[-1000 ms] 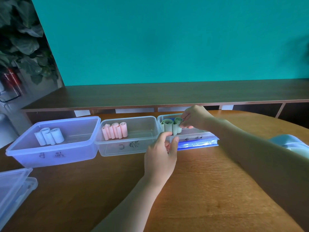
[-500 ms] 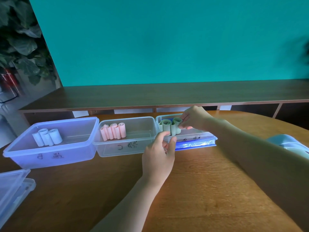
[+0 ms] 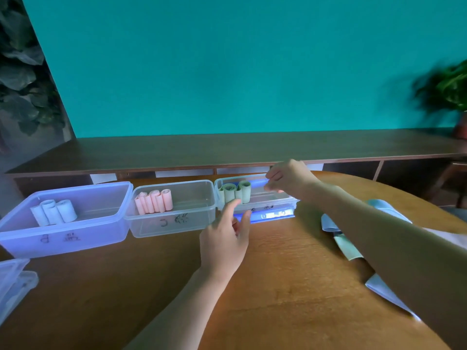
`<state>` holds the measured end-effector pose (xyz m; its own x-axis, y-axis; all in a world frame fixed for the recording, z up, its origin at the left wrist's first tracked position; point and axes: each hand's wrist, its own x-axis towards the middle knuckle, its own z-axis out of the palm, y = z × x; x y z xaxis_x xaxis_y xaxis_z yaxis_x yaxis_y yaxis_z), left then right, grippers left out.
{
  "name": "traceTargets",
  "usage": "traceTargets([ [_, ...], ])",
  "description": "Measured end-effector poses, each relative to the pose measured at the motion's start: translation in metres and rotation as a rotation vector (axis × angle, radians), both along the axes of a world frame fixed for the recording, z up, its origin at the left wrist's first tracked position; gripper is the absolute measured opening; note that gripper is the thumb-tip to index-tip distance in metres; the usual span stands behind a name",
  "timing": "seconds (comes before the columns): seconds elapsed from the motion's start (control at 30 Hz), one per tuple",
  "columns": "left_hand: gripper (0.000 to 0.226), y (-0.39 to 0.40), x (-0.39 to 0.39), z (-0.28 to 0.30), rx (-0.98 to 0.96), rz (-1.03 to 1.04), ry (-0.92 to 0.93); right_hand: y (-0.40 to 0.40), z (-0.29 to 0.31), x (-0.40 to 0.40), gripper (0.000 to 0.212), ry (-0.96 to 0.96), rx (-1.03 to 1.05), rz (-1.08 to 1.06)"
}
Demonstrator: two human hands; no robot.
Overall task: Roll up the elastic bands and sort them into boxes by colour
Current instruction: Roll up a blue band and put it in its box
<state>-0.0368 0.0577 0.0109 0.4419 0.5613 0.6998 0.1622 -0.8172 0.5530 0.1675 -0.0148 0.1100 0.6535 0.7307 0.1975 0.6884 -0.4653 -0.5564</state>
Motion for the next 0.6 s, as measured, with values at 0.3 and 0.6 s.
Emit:
traceTargets([
  [0.3,0.038,-0.083,0.000,0.001,-0.175,-0.224,-0.038,-0.125,-0.016,-0.058,0.011,0.012,0.172,-0.040],
  [0.6,0.018,-0.175,0.023,-0.001,-0.300,-0.447,0.126,-0.261,-0.041,-0.077,0.011,-0.053,0.268,-0.305],
])
